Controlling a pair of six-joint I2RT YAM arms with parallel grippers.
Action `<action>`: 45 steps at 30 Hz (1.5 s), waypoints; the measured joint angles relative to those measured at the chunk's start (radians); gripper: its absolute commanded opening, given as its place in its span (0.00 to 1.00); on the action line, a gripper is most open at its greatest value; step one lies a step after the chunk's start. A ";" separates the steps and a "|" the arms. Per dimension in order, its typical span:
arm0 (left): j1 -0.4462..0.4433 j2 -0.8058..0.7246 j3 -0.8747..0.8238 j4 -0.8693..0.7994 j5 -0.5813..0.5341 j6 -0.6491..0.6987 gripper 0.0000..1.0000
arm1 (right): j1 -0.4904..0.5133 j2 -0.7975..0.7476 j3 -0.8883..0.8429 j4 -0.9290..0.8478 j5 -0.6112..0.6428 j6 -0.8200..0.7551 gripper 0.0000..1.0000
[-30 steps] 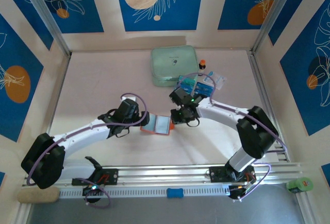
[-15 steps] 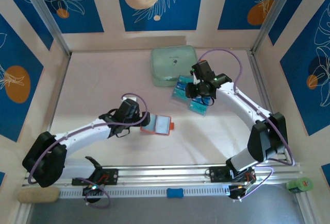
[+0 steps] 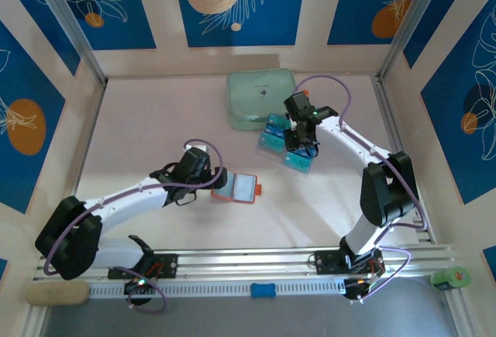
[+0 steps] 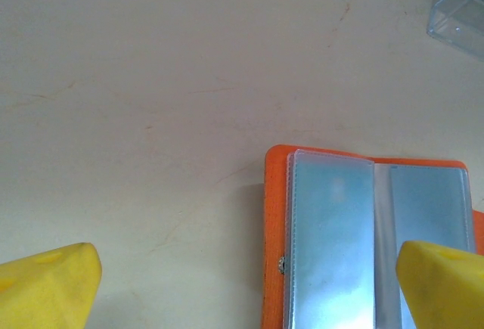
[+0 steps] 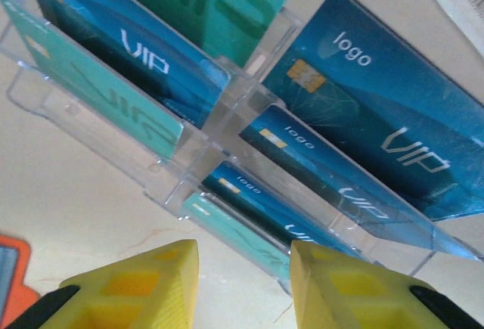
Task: Put the credit cards into the card holder
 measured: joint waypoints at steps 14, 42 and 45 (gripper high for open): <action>0.000 0.000 0.000 0.006 0.000 0.000 1.00 | 0.028 0.015 -0.048 0.005 0.059 -0.018 0.36; 0.000 0.000 0.000 0.006 0.011 0.000 1.00 | 0.061 0.114 -0.024 0.058 0.257 -0.151 0.32; 0.000 0.000 0.000 0.007 0.011 0.000 1.00 | 0.063 0.114 -0.024 0.058 0.260 -0.156 0.29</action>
